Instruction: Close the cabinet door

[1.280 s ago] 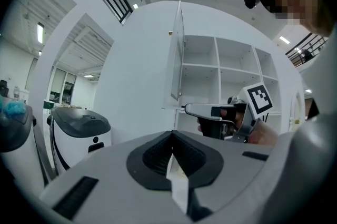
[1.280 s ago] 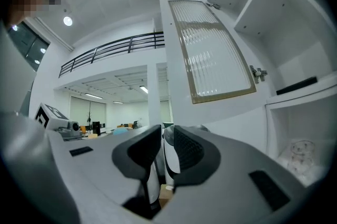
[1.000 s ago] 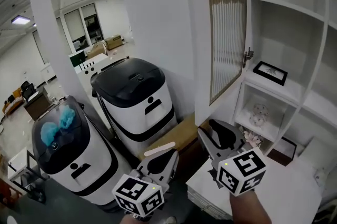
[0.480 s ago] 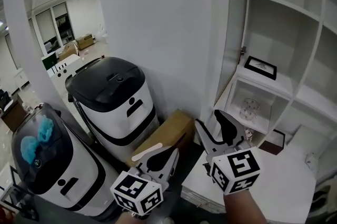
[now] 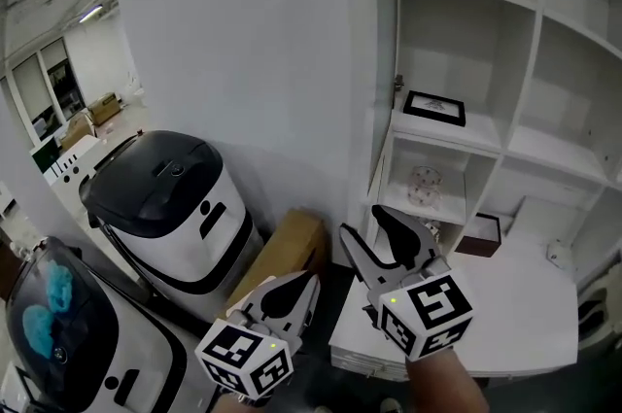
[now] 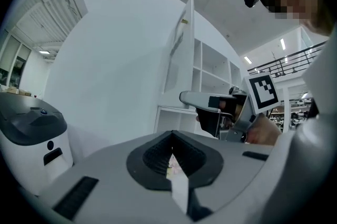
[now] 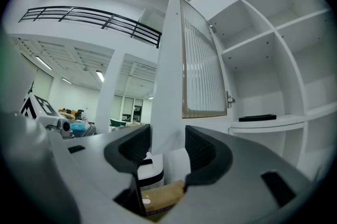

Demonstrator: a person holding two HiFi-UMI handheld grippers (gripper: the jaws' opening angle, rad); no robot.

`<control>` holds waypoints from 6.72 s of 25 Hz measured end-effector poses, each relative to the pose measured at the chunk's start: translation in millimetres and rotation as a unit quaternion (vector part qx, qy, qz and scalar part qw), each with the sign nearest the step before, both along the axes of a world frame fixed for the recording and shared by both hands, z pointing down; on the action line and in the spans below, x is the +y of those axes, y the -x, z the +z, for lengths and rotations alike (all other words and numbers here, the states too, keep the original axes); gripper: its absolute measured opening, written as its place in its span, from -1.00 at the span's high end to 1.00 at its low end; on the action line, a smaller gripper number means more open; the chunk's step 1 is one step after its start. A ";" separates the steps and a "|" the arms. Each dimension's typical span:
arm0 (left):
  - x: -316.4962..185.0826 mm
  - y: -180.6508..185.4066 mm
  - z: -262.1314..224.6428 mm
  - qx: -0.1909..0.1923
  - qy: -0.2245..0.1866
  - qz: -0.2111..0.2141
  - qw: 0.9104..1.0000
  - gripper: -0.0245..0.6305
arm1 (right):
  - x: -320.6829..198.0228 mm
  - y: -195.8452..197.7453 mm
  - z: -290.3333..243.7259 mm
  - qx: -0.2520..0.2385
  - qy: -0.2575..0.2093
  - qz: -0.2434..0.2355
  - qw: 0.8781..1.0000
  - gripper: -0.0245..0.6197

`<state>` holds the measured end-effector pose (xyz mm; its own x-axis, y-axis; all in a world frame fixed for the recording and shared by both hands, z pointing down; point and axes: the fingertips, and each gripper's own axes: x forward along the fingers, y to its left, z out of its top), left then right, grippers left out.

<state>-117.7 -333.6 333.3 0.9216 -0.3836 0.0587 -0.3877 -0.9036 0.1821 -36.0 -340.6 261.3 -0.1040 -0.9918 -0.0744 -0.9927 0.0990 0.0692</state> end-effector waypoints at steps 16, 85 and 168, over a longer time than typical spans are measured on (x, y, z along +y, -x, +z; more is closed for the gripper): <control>48.3 -40.1 1.4 0.014 0.000 0.111 0.994 0.91 | 74.4 -74.5 4.1 0.008 0.008 0.158 0.987 0.64; 53.6 -284.4 14.1 -0.037 0.002 0.023 0.999 0.91 | 38.8 -375.0 5.7 0.055 -0.002 0.166 0.985 0.36; 211.1 -17.7 1.9 0.009 -0.009 0.161 0.987 0.91 | 265.7 -25.4 58.0 -0.088 0.033 0.130 0.987 0.91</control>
<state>-100.0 -122.5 335.2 0.9967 -0.0718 0.0369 -0.0771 -0.9824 0.1701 -10.5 -74.9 319.3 0.1642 -0.9864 -0.0038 -0.9810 -0.1629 -0.1049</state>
